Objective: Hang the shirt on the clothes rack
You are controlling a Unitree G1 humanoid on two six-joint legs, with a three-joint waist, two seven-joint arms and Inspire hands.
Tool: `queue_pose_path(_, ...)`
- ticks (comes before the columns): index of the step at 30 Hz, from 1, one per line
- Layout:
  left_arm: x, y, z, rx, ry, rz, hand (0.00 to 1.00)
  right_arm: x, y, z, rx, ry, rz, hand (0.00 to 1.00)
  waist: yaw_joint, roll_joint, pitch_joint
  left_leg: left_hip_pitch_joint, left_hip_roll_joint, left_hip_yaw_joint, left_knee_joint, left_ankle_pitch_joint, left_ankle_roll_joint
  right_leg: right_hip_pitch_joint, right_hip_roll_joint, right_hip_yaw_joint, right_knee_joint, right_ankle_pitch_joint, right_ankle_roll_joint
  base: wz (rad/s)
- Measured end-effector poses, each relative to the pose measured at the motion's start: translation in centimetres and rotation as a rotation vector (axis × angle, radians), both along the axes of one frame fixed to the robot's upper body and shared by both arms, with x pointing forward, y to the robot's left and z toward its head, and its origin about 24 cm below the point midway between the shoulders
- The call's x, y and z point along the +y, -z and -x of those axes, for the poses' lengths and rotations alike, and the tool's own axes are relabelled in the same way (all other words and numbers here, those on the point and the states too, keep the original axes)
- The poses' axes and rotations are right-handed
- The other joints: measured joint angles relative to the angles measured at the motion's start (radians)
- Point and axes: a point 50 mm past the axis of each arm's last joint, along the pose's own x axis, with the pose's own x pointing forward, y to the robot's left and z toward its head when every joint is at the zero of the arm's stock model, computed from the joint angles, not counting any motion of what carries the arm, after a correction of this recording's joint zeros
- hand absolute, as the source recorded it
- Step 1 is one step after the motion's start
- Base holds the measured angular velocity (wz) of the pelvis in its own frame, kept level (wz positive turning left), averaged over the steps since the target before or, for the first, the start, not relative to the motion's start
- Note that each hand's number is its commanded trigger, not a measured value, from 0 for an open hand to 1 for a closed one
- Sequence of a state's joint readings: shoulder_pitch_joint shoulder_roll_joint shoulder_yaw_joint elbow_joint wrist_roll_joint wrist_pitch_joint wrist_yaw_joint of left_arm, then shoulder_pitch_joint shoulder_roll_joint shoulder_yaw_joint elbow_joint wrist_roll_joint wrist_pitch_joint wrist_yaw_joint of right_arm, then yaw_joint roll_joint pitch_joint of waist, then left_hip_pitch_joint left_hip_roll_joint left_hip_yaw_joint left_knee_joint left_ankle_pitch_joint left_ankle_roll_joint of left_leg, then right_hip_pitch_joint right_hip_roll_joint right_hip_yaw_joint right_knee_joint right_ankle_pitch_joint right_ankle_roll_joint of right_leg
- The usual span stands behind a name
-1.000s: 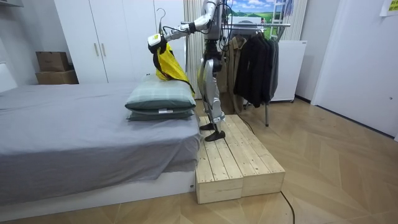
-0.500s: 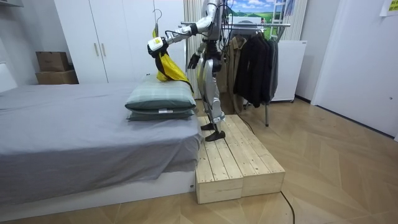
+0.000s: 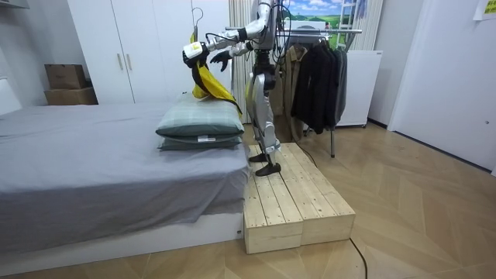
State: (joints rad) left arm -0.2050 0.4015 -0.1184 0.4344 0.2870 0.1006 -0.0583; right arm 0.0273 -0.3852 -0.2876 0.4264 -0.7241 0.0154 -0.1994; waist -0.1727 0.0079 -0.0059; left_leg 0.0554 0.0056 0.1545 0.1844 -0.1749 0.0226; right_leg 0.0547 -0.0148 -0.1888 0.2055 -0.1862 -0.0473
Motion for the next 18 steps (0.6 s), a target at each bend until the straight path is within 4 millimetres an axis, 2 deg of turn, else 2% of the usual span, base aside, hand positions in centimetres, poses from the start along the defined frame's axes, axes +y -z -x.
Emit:
queue_pose_path(2,-0.1,0.0,0.1,-0.002,0.004,0.002,1.00,0.8,-1.3,-0.8,-0.045,-0.047,0.043,0.00,0.016,0.000,0.0009,0.007,0.000,0.007,-0.006,0.000,0.000,0.000,0.002,0.010,0.001,0.000,0.000,-0.13)
queue_pose_path(10,-0.7,-0.8,-0.2,-0.054,0.043,0.009,1.00,5.8,-4.8,-3.2,-0.162,-0.287,0.078,0.00,0.024,-0.001,0.0052,0.014,0.002,0.010,-0.008,0.000,0.000,0.002,0.002,0.023,0.001,0.001,0.001,-0.05)
queue_pose_path(11,-0.7,-0.8,-0.2,-0.057,0.047,0.009,1.00,6.1,-5.4,-3.4,-0.181,-0.308,0.082,0.00,0.032,-0.003,0.0104,0.019,0.002,0.013,-0.012,0.000,0.000,0.002,0.002,0.025,0.002,0.001,0.001,-0.10)
queue_pose_path(13,-0.8,-0.8,0.0,-0.058,0.050,0.010,1.00,6.5,-6.2,-3.6,-0.200,-0.332,0.089,0.00,0.039,-0.005,0.0129,0.020,0.002,0.014,-0.017,0.000,0.000,-0.001,0.003,0.026,0.003,0.001,0.001,-0.04)
queue_pose_path(18,-0.6,-0.2,0.6,-0.038,0.045,0.010,1.00,8.0,-9.1,-5.0,-0.293,-0.413,0.129,0.00,0.041,-0.007,0.0149,0.010,0.002,0.013,-0.017,0.000,0.000,-0.007,0.002,0.023,-0.002,0.001,0.001,0.03)
